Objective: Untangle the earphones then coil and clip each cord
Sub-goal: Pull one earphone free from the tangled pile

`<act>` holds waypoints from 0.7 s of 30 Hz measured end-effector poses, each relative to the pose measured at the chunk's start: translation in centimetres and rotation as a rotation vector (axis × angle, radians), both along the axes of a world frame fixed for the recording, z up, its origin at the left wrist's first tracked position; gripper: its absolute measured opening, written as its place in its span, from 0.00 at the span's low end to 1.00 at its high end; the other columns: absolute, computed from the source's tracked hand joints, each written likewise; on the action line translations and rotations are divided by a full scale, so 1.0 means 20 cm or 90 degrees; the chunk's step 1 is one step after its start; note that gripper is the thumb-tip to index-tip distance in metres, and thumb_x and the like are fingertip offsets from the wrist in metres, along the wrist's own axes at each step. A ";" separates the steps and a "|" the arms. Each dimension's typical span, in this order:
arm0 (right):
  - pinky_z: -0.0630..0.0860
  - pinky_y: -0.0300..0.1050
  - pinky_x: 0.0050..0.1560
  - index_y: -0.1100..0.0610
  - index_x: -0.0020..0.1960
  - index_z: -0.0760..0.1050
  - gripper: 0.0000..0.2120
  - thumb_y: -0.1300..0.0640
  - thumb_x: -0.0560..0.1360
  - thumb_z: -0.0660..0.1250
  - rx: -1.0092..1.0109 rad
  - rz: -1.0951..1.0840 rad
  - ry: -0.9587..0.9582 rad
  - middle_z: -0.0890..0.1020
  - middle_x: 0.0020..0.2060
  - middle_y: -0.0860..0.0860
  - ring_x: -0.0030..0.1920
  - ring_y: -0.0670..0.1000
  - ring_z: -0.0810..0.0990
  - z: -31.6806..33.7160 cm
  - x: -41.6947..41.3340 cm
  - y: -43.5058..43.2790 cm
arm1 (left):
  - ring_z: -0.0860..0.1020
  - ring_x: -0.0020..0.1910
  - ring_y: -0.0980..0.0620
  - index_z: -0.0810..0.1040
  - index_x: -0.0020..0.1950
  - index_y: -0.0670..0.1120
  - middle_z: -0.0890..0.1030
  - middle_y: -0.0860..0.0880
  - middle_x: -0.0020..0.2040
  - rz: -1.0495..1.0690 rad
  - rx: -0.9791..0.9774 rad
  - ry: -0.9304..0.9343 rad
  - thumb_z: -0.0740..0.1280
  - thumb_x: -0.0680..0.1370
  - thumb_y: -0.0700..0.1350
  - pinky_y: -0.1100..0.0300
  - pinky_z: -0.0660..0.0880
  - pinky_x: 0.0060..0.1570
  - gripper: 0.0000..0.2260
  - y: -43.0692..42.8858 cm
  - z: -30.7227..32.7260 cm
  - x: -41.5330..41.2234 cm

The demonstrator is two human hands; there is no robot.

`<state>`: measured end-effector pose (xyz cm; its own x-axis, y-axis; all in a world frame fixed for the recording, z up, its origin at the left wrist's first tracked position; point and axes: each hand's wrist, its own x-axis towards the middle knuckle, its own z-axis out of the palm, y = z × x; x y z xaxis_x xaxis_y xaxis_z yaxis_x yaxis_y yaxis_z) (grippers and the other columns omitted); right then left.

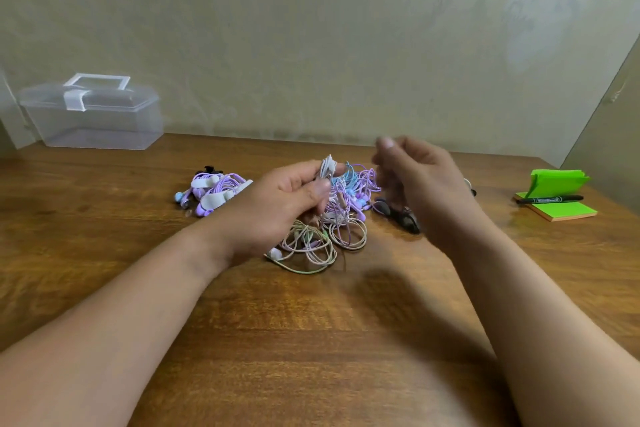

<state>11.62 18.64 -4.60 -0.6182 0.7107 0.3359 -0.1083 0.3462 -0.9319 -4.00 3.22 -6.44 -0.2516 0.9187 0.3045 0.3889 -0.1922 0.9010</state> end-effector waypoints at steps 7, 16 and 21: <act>0.70 0.43 0.40 0.55 0.48 0.82 0.08 0.54 0.82 0.66 0.198 -0.266 -0.141 0.84 0.33 0.44 0.36 0.47 0.81 -0.06 0.02 0.18 | 0.68 0.36 0.54 0.78 0.68 0.46 0.73 0.51 0.38 0.020 0.026 -0.195 0.58 0.87 0.42 0.63 0.70 0.41 0.13 0.01 0.00 -0.03; 0.73 0.47 0.46 0.49 0.58 0.82 0.12 0.45 0.79 0.70 0.420 -0.234 -0.626 0.83 0.56 0.51 0.56 0.57 0.80 -0.13 0.01 0.17 | 0.69 0.37 0.53 0.79 0.68 0.47 0.73 0.49 0.39 0.019 0.006 -0.188 0.58 0.87 0.42 0.61 0.71 0.43 0.14 0.02 -0.03 -0.01; 0.73 0.48 0.45 0.53 0.56 0.79 0.13 0.45 0.79 0.70 0.382 -0.274 -0.540 0.82 0.53 0.52 0.52 0.57 0.80 -0.10 0.04 0.17 | 0.67 0.34 0.52 0.78 0.67 0.38 0.69 0.49 0.36 -0.028 0.035 -0.350 0.58 0.86 0.41 0.56 0.69 0.43 0.14 0.01 0.00 -0.01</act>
<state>12.39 21.97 -6.54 -0.5510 0.7849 0.2834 0.7182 0.6190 -0.3178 -4.16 3.39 -6.53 -0.3483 0.9185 0.1875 -0.1450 -0.2504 0.9572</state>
